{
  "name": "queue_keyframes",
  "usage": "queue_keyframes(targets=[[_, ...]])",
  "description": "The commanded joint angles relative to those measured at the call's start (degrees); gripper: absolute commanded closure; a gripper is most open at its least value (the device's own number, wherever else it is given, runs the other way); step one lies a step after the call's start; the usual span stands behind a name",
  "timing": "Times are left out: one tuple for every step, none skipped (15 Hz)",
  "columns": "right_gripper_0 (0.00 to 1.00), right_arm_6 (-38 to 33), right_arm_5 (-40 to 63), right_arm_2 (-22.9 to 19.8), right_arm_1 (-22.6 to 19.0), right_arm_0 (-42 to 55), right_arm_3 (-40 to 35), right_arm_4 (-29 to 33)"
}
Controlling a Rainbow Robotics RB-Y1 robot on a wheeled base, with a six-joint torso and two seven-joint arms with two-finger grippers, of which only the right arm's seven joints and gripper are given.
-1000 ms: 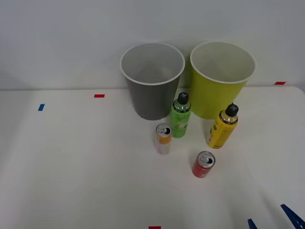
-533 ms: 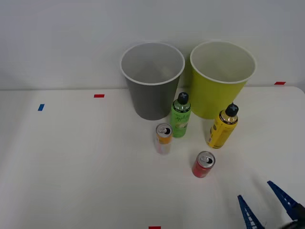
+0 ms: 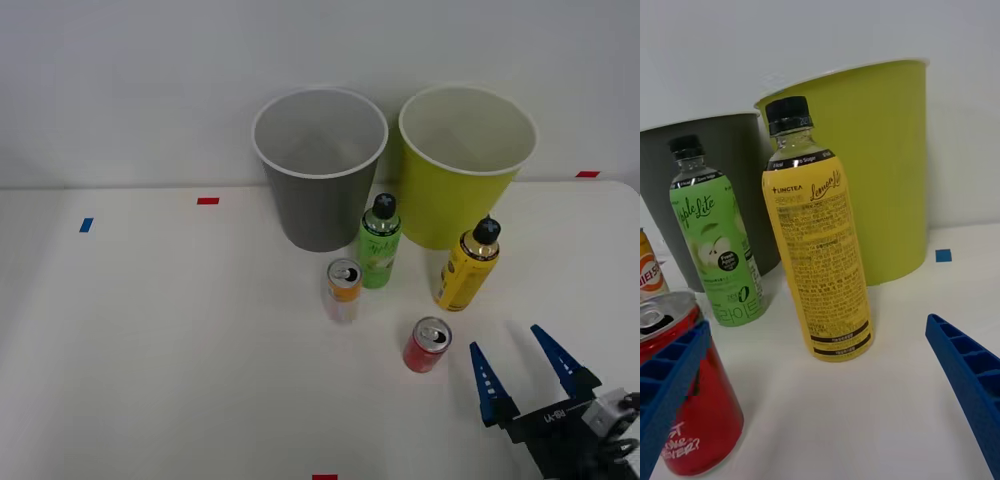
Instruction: Put cans in the gray bin, plastic bottles in the light green bin
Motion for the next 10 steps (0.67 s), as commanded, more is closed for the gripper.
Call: queue_keyframes(targets=[[0.0,0.8,3.4,-0.7,1.7,-2.8,0.0,0.8],[0.0,1.0,4.7,-1.0,2.2,-3.8,0.0,1.3],[0.0,1.2,5.8,-1.4,2.7,-4.5,0.1,1.7],[0.0,1.4,6.9,-1.6,3.2,-5.2,0.0,2.1],[0.0,1.6,7.7,-1.6,3.7,-6.1,0.0,2.1],[0.0,1.6,8.5,-1.6,3.7,-7.0,0.0,2.4],[0.0,1.6,9.6,-1.5,3.9,-8.1,0.0,2.7],[0.0,1.6,10.4,-1.5,4.4,-9.1,0.0,2.9],[0.0,1.6,11.0,-1.5,4.9,-9.7,0.1,3.0],[0.0,1.3,11.8,-1.5,5.4,-10.7,0.0,3.0]])
